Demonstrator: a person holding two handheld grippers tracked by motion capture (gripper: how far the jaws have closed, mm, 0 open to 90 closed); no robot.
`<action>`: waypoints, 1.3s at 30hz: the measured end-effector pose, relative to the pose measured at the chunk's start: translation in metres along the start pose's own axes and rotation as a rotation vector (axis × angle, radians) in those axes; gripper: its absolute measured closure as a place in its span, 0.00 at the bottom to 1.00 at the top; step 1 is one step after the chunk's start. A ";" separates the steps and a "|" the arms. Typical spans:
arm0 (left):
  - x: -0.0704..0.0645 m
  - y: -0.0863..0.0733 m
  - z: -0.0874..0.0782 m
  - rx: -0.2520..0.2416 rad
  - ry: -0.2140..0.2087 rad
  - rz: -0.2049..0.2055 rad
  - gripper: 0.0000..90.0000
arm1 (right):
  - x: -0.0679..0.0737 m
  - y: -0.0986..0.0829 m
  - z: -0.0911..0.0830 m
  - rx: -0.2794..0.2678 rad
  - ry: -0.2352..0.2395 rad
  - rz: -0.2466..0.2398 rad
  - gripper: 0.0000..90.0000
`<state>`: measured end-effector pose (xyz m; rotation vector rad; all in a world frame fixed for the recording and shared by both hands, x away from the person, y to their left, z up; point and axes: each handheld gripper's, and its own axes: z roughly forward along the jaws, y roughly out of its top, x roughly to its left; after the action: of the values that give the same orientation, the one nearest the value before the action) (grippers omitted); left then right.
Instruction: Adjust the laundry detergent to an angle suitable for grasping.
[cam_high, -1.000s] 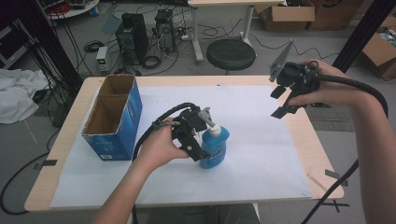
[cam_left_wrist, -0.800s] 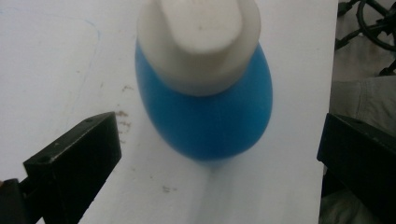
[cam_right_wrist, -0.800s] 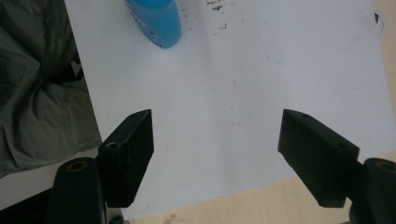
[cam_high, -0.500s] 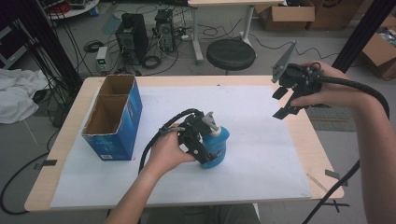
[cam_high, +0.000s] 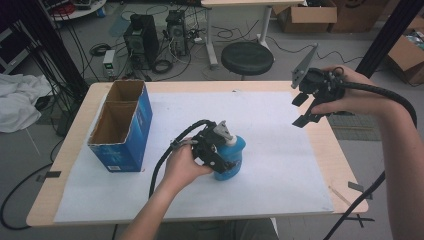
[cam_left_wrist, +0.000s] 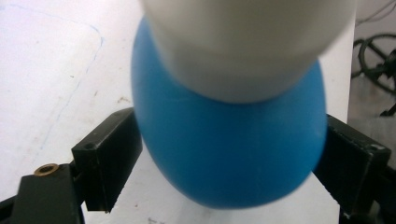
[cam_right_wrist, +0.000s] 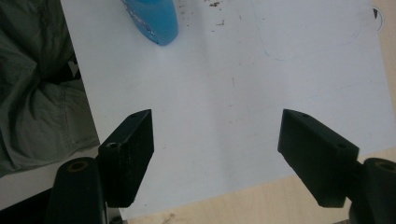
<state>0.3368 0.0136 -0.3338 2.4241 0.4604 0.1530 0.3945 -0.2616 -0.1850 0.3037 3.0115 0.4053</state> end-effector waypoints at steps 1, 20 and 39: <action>-0.001 0.000 0.001 -0.001 0.014 -0.003 0.19 | 0.000 0.000 0.000 0.001 0.000 0.000 0.30; -0.002 -0.007 0.007 -0.071 0.034 -0.052 0.45 | -0.002 0.000 0.001 -0.012 0.007 0.003 0.30; 0.008 -0.008 -0.003 -0.119 -0.036 0.027 0.50 | -0.003 0.003 0.004 -0.006 0.006 0.000 0.30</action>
<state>0.3413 0.0243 -0.3364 2.3136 0.3919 0.1445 0.3983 -0.2581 -0.1877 0.3031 3.0155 0.4156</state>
